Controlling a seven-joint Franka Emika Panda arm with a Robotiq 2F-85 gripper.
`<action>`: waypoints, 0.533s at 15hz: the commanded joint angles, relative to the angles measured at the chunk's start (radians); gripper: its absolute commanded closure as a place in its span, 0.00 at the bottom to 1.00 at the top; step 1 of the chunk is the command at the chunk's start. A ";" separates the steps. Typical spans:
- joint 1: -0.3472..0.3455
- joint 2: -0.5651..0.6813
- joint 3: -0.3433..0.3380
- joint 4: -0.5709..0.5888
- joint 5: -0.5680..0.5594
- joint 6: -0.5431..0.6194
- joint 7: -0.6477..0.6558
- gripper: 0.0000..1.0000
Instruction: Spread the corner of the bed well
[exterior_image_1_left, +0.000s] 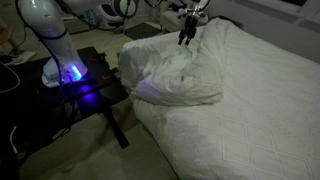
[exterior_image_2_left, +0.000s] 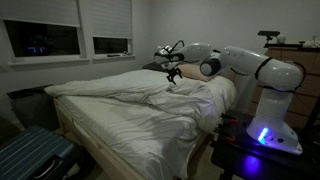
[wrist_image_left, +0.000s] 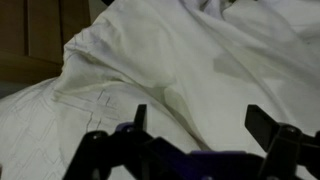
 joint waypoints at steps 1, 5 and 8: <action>0.022 0.049 -0.069 0.034 -0.080 0.089 0.046 0.00; 0.024 0.092 -0.116 0.033 -0.126 0.207 0.148 0.00; 0.018 0.119 -0.130 0.028 -0.128 0.261 0.193 0.00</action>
